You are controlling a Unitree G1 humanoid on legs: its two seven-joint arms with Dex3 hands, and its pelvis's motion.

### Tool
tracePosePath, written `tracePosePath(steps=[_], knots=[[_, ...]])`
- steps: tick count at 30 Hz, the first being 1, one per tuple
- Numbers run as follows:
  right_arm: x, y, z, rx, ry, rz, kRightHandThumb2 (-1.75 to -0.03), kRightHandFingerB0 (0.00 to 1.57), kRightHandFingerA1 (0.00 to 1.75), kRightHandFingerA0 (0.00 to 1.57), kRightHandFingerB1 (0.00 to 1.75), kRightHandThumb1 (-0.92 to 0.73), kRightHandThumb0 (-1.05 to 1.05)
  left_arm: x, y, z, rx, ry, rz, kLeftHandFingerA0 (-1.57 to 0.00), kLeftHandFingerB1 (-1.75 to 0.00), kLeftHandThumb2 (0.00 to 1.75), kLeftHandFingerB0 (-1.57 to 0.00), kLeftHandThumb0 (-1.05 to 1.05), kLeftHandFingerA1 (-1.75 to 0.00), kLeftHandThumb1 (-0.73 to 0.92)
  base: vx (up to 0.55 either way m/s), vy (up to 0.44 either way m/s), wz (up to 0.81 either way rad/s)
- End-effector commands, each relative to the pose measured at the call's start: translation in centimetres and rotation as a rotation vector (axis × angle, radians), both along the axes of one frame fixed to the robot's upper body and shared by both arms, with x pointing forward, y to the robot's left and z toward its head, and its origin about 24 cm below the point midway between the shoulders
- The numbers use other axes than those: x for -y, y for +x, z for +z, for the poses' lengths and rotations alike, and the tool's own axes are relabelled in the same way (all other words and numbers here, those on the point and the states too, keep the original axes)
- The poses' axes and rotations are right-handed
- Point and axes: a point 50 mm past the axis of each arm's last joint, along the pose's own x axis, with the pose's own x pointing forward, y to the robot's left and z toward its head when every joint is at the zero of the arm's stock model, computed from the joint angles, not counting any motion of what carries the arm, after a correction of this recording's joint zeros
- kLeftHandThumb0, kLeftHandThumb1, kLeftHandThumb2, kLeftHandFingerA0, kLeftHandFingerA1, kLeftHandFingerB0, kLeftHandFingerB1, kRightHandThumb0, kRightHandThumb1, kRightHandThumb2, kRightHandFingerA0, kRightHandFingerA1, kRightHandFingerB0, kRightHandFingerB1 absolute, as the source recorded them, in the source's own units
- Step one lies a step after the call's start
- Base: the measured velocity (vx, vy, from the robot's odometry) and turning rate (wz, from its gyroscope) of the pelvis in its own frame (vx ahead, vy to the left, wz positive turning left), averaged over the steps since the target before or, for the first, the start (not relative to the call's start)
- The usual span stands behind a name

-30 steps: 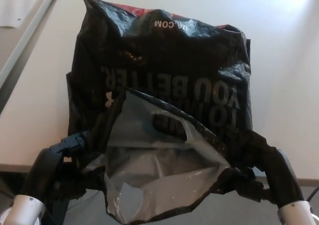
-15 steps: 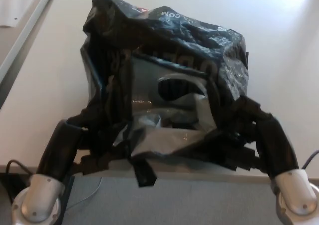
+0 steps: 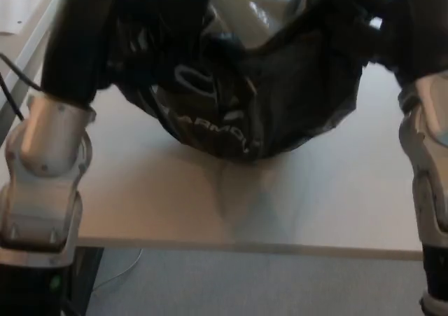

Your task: A plastic bag is kept infront of the robot in the middle of the desk and the robot uses both its hands to grab it from the top and lifts it up and then releases it.

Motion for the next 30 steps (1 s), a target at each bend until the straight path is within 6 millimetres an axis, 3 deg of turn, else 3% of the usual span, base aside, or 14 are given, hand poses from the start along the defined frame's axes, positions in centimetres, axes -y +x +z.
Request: tracePosePath(steps=[1, 9, 16, 17, 18, 19, 20, 21, 22, 23, 27, 28, 30], knots=[[0.4, -0.9, 7.0, 0.144, 0.080, 0.057, -0.86, 0.96, 1.44, 1.22, 1.30, -0.50, -0.36, -1.0, -1.4, 7.3, 0.149, -0.110, 0.065, -1.29, -1.32, 0.87, -1.07, -0.31, -1.44, 0.46, 0.00, 0.000, 0.00], [1.2, -1.4, 7.8, 0.152, 0.147, 0.038, -0.85, 0.95, 1.43, 1.19, 1.30, -0.49, -0.38, -1.3, -1.5, 7.5, 0.127, -0.144, 0.042, -1.29, -1.33, 0.86, -1.07, -0.32, -1.44, 0.47, 0.00, 0.000, 0.00], [1.5, -3.7, 7.5, 0.225, 0.163, 0.028, -0.84, 0.98, 1.43, 1.19, 1.31, -0.44, -0.42, -0.5, -3.7, 6.9, 0.217, -0.132, -0.008, -1.27, -1.33, 0.85, -1.08, -0.31, -1.43, 0.43, 0.00, 0.000, 0.00], [1.5, -3.9, 7.5, 0.227, 0.156, 0.030, -0.58, 0.68, 1.75, 0.89, 1.72, -0.65, -0.36, -0.4, -3.8, 6.9, 0.222, -0.131, -0.011, -1.28, -1.33, 0.85, -1.09, -0.32, -1.44, 0.43, 0.00, 0.000, 0.00], [1.5, -4.3, 7.4, 0.221, 0.163, 0.049, -0.83, 0.97, 1.44, 1.21, 1.31, -0.44, -0.40, -0.3, -3.9, 6.9, 0.224, -0.135, -0.014, -1.00, -1.74, 0.58, -0.78, -0.28, -1.75, 0.63, 0.00, 0.000, 0.00], [1.5, -4.7, 7.3, 0.208, 0.174, 0.068, -0.83, 0.96, 1.44, 1.21, 1.30, -0.44, -0.39, -0.2, -4.1, 6.9, 0.230, -0.126, -0.003, -1.28, -1.33, 0.84, -1.10, -0.30, -1.43, 0.43, 0.00, 0.000, 0.00], [1.5, -5.0, 7.2, 0.205, 0.176, 0.089, -0.84, 0.96, 1.43, 1.22, 1.29, -0.45, -0.37, -0.1, -4.1, 6.8, 0.234, -0.119, -0.003, -1.29, -1.32, 0.85, -1.10, -0.28, -1.43, 0.43, 0.00, 0.000, 0.00], [1.5, -5.2, 7.1, 0.201, 0.178, 0.106, -0.84, 0.97, 1.43, 1.23, 1.28, -0.45, -0.36, -0.1, -4.1, 6.7, 0.231, -0.117, -0.011, -0.99, -1.71, 0.58, -0.78, -0.25, -1.75, 0.64, 0.00, 0.000, 0.00], [1.5, -5.3, 7.0, 0.195, 0.183, 0.120, -0.84, 0.97, 1.43, 1.23, 1.28, -0.45, -0.36, 0.0, -4.1, 6.6, 0.224, -0.116, -0.022, -0.99, -1.71, 0.58, -0.78, -0.25, -1.75, 0.64, 0.00, 0.000, 0.00], [1.5, -5.5, 7.0, 0.199, 0.174, 0.114, -0.85, 0.96, 1.42, 1.24, 1.26, -0.45, -0.36, 0.0, -4.1, 6.5, 0.207, -0.116, -0.028, -1.27, -1.32, 0.85, -1.08, -0.31, -1.43, 0.44, 0.00, 0.000, 0.00], [1.5, -6.0, 7.0, 0.199, 0.167, 0.123, -0.85, 0.95, 1.41, 1.22, 1.25, -0.45, -0.36, -0.1, -3.8, 6.3, 0.210, -0.089, -0.017, -1.27, -1.33, 0.85, -1.07, -0.33, -1.44, 0.45, 0.00, 0.000, 0.00], [1.5, -5.7, 7.0, 0.188, 0.169, 0.126, -0.84, 0.96, 1.41, 1.19, 1.27, -0.46, -0.34, -0.2, -3.4, 6.1, 0.193, -0.077, 0.011, -0.99, -1.73, 0.59, -0.77, -0.33, -1.75, 0.64, 0.00, 0.000, 0.00], [1.5, -5.5, 6.9, 0.175, 0.168, 0.122, -0.85, 0.95, 1.41, 1.19, 1.26, -0.46, -0.34, -0.3, -3.1, 5.9, 0.206, -0.048, 0.058, -0.99, -1.71, 0.59, -0.77, -0.32, -1.75, 0.64, 0.00, 0.000, 0.00]])
